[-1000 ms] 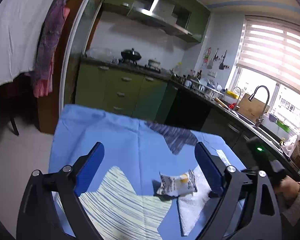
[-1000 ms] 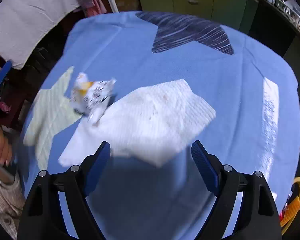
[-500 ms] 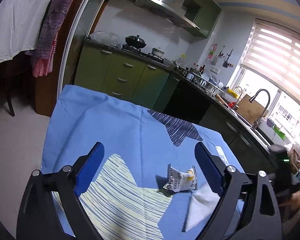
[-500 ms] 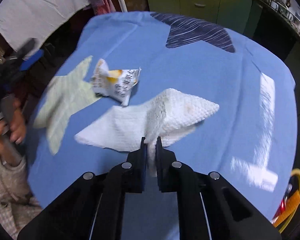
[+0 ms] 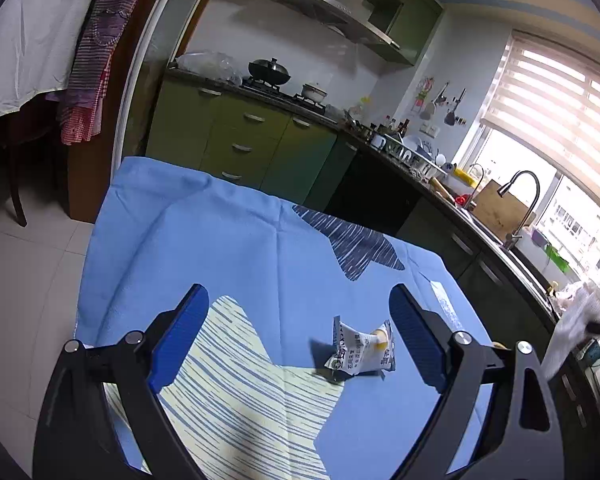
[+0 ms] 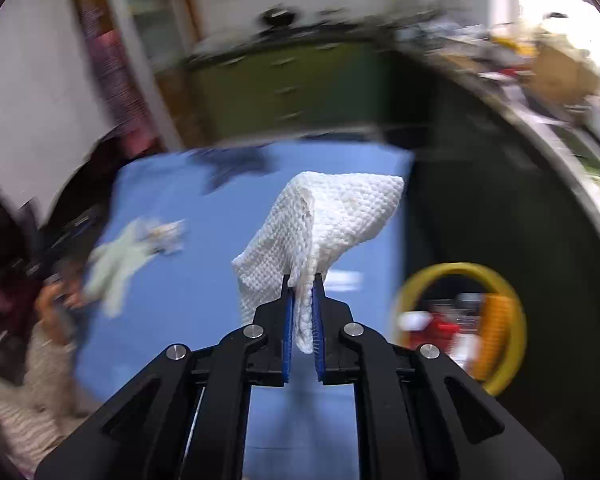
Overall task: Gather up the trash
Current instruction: 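Carry the paper towel over the bin and release it, then grasp the white snack wrapper with the left gripper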
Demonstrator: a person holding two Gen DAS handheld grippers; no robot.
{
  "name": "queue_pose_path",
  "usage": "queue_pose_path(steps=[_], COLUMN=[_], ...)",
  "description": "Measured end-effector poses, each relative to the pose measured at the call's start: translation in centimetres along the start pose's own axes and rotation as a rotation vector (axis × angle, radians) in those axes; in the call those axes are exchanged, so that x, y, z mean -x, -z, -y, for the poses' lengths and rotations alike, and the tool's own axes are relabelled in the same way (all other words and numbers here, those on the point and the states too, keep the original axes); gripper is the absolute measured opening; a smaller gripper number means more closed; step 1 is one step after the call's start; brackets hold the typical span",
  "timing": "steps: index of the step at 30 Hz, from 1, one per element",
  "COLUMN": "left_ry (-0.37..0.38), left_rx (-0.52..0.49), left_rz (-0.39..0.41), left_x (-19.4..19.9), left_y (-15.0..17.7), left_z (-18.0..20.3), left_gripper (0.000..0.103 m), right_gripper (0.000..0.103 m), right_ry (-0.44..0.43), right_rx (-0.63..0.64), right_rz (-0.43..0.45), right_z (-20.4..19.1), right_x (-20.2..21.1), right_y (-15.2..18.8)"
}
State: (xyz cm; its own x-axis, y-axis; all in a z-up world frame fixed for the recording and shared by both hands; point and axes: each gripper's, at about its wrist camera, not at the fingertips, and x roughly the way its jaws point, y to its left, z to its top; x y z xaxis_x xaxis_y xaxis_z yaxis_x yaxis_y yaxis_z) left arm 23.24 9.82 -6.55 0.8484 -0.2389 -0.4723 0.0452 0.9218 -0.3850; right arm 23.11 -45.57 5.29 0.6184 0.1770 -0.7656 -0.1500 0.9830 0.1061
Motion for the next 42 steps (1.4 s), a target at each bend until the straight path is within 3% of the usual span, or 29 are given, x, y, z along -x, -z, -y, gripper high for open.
queue_pose_path(steps=[4,11,13,14,15,17,19,22,24,28,34,39,42], left_ry=[-0.007,-0.015,-0.014,-0.015,-0.015,-0.017,-0.017,-0.014,-0.008,0.009,-0.001,-0.084,-0.125], left_rx=[-0.015,-0.023,-0.029,-0.034,-0.038,-0.043,-0.043,-0.042,-0.045,-0.08,-0.164,-0.326,-0.336], left_rz=[-0.004,-0.022,-0.029,-0.033,-0.034,-0.035,-0.036,-0.045,-0.059,-0.11,-0.247,-0.247,-0.278], left_x=[-0.1,-0.5,-0.7,-0.8,-0.8,-0.8,-0.8,-1.0,-1.2,-2.2,-4.9,-5.9,-7.3], left_y=[0.0,0.2,0.2,0.2,0.3,0.3,0.3,0.4,0.5,1.1,2.7,4.3,4.7], left_z=[0.2,0.4,0.5,0.6,0.6,0.7,0.7,0.7,0.8,1.7,4.6,8.9,10.1], left_gripper=[0.087,0.087,0.087,0.087,0.087,0.087,0.088,0.09,0.09,0.094,0.095,0.096,0.096], right_gripper=[0.01,0.012,0.02,0.034,0.055,0.063,0.063,0.067,0.073,0.074,0.077,0.078,0.078], right_ry=[0.095,0.028,0.055,0.082,0.136,0.264,0.311,0.173,0.009,-0.189,-0.241,-0.274,-0.305], right_rx=[-0.131,-0.356,-0.39,-0.409,-0.415,-0.415,-0.432,-0.474,-0.493,-0.487,-0.45,-0.43,-0.413], right_rz=[-0.042,-0.179,-0.207,-0.227,-0.244,-0.247,-0.211,-0.122,-0.057,0.014,0.019,0.022,0.038], right_z=[6.7,14.8,16.4,17.5,18.5,19.7,19.8,18.2,15.5,10.4,6.5,6.1,5.4], right_x=[-0.9,-6.5,-8.4,-9.4,-10.3,-10.8,-10.2,-8.0,-6.5,-5.3,-5.8,-5.5,-5.0], right_y=[0.7,4.1,4.9,5.4,5.9,6.7,7.3,8.6,10.2,12.8,15.3,16.2,16.7])
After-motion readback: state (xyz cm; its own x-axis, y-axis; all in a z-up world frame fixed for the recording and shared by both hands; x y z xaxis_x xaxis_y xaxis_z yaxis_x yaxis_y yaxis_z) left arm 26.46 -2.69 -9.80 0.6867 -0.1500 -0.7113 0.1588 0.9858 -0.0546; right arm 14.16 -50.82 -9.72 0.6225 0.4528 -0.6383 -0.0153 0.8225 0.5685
